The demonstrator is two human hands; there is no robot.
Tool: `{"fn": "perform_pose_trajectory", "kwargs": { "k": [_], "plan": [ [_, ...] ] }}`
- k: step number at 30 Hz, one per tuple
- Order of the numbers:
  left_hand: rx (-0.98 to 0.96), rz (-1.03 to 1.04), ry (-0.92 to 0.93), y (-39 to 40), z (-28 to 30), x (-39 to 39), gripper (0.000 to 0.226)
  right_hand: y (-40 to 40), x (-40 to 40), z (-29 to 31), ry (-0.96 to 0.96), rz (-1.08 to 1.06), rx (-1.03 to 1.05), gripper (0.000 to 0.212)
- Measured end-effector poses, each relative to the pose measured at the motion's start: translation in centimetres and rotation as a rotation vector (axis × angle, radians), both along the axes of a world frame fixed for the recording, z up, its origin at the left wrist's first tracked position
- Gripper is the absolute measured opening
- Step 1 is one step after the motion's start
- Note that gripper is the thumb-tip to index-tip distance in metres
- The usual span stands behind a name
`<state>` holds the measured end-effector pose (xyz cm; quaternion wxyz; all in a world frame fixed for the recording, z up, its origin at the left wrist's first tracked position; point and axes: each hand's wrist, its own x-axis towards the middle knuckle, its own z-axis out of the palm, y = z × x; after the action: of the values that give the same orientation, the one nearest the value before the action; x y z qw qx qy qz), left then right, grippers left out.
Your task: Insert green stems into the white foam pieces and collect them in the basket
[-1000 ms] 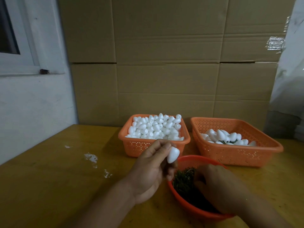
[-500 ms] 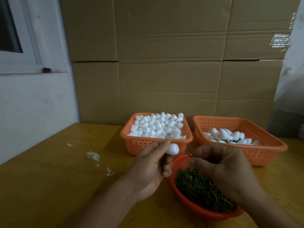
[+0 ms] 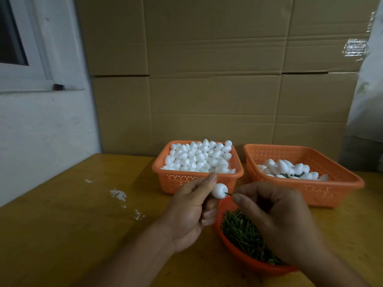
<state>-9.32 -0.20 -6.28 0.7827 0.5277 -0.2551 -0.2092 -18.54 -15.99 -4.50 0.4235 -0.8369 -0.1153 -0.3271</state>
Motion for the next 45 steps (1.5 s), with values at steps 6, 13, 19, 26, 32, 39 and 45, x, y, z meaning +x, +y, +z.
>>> {"fn": "perform_pose_trajectory", "kwargs": {
  "k": [6,13,19,26,32,39,45],
  "plan": [
    [0.032,0.041,-0.032,0.0,0.2,-0.3,0.032,0.4,0.0,-0.2,-0.067,-0.073,-0.091,0.019],
    [0.062,0.051,-0.075,0.0,0.1,-0.7,0.028,0.5,0.0,-0.3,-0.084,-0.088,-0.144,0.016],
    [0.062,0.069,-0.08,-0.1,0.1,-0.6,0.028,0.6,0.1,-0.5,-0.081,-0.123,-0.1,0.016],
    [0.095,0.097,-0.086,-0.1,-0.1,-0.6,0.034,0.8,0.0,-0.6,-0.014,-0.146,-0.118,0.006],
    [0.041,0.032,-0.016,0.2,0.0,-0.3,0.028,0.6,0.2,-0.9,0.023,-0.175,-0.096,0.022],
    [-0.004,0.002,-0.02,0.0,-0.3,-0.1,0.018,0.4,0.5,-1.2,0.063,-0.176,-0.034,0.017],
    [0.01,0.052,-0.082,-0.1,-0.2,-0.5,0.024,0.7,0.3,-1.1,0.076,-0.097,0.044,0.014]
  ]
}}
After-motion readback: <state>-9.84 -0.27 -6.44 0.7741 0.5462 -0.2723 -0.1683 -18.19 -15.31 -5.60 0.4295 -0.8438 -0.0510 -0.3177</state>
